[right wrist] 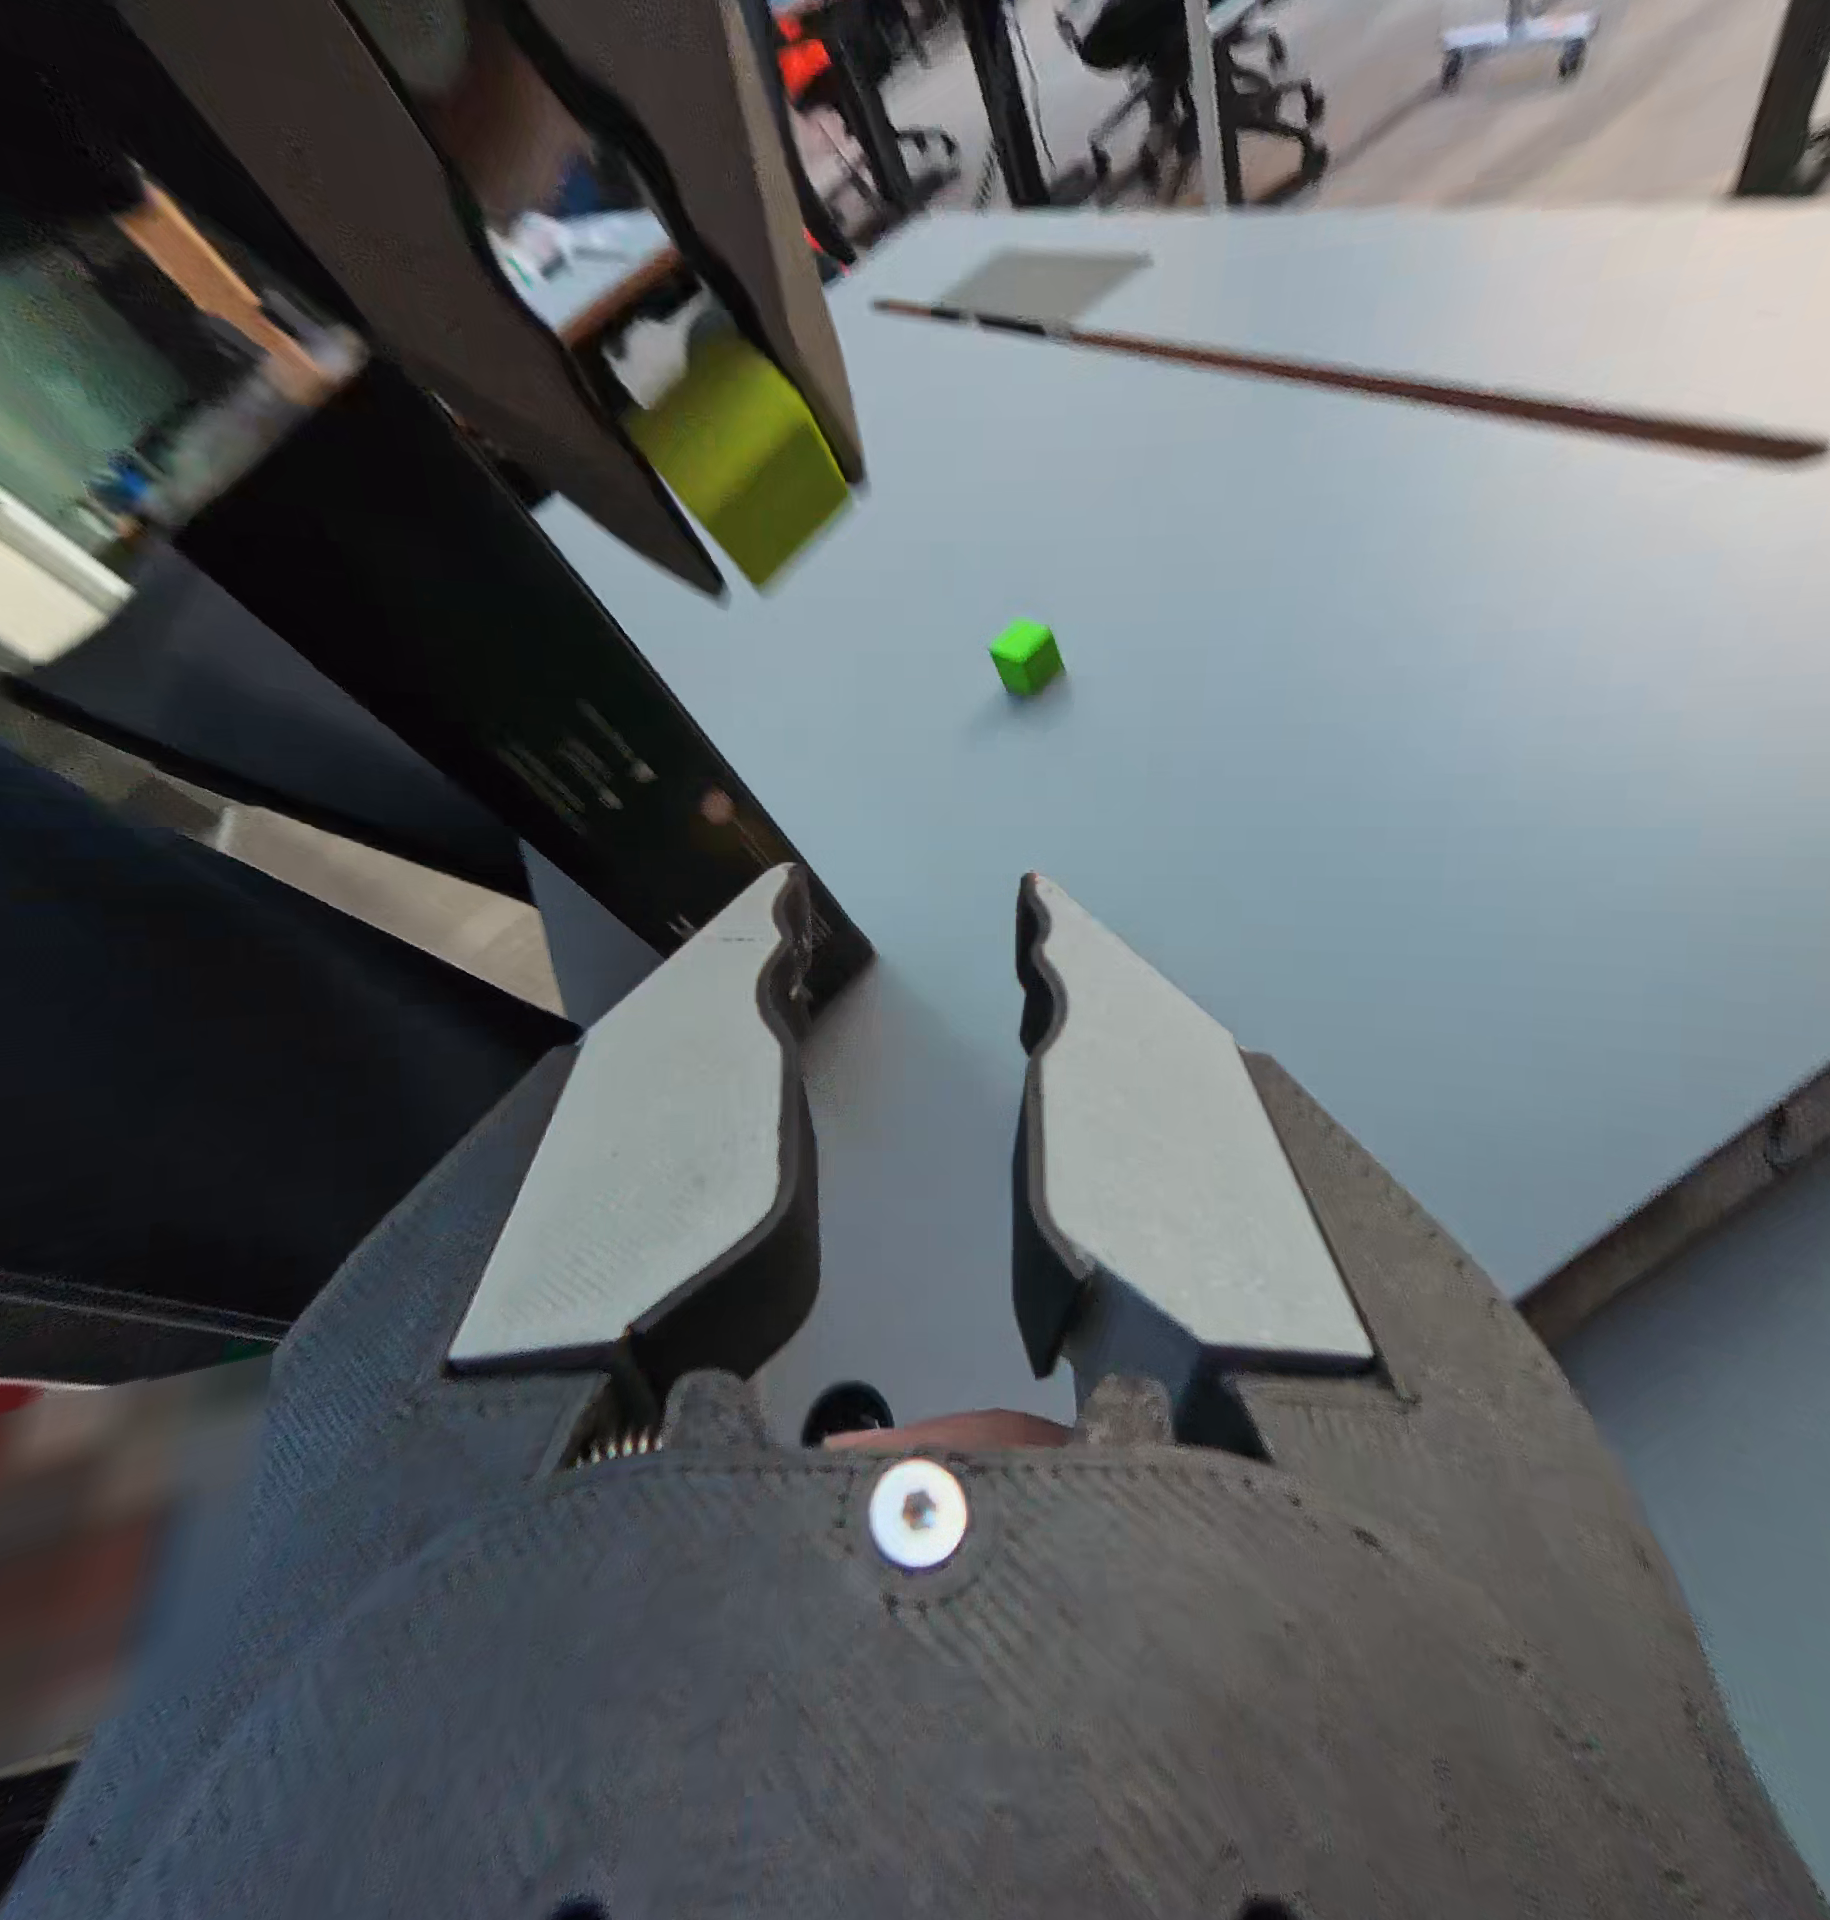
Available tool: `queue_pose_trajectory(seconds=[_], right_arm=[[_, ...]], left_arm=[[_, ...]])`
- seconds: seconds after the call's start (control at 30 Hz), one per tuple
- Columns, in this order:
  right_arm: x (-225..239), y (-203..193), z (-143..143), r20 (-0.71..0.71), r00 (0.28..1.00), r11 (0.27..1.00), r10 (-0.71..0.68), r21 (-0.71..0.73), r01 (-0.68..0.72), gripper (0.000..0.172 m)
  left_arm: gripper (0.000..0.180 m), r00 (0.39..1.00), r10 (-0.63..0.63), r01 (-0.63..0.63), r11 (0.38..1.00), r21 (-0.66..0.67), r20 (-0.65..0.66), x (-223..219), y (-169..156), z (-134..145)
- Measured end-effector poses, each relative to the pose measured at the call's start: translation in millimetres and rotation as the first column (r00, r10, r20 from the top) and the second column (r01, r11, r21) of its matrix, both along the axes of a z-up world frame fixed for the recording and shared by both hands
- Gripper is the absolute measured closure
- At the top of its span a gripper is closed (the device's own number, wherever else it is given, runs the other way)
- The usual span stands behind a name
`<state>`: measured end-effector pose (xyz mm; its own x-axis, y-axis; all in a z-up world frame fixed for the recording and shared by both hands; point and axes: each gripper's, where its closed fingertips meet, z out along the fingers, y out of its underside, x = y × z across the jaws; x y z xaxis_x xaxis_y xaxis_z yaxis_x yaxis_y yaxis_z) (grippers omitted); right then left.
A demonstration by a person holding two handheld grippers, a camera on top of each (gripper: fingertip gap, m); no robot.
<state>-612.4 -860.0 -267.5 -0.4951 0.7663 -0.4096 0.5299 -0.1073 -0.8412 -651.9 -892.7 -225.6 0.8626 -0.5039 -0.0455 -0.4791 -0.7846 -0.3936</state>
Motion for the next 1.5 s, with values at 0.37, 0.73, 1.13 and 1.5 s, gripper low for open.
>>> queue_pose_trajectory(seconds=[0.37, 0.73, 1.13, 1.5], right_arm=[[-12, -40, 67, -0.193, 0.95, 0.951, 0.246, 0.238, -0.198, 0.147], [4, -43, 72, -0.208, 0.937, 0.94, 0.28, 0.257, -0.224, 0.148], [-12, -5, 24, -0.116, 0.991, 0.968, 0.065, 0.248, -0.035, 0.149], [-31, -20, -111, 0.054, 0.998, 0.896, -0.022, 0.444, -0.004, 0.149]], left_arm=[[0.153, 0.993, -0.108, 0.11, 0.993, -0.034, 0.054, 33, -4, -2], [0.152, 0.968, -0.154, 0.154, 0.988, 0.018, 0.196, 53, -6, 7], [0.133, 0.998, -0.03, 0.031, 0.999, -0.015, 0.061, 7, -9, -3], [0.143, 0.93, 0.366, -0.364, 0.92, 0.143, 0.012, -39, -73, 58]])
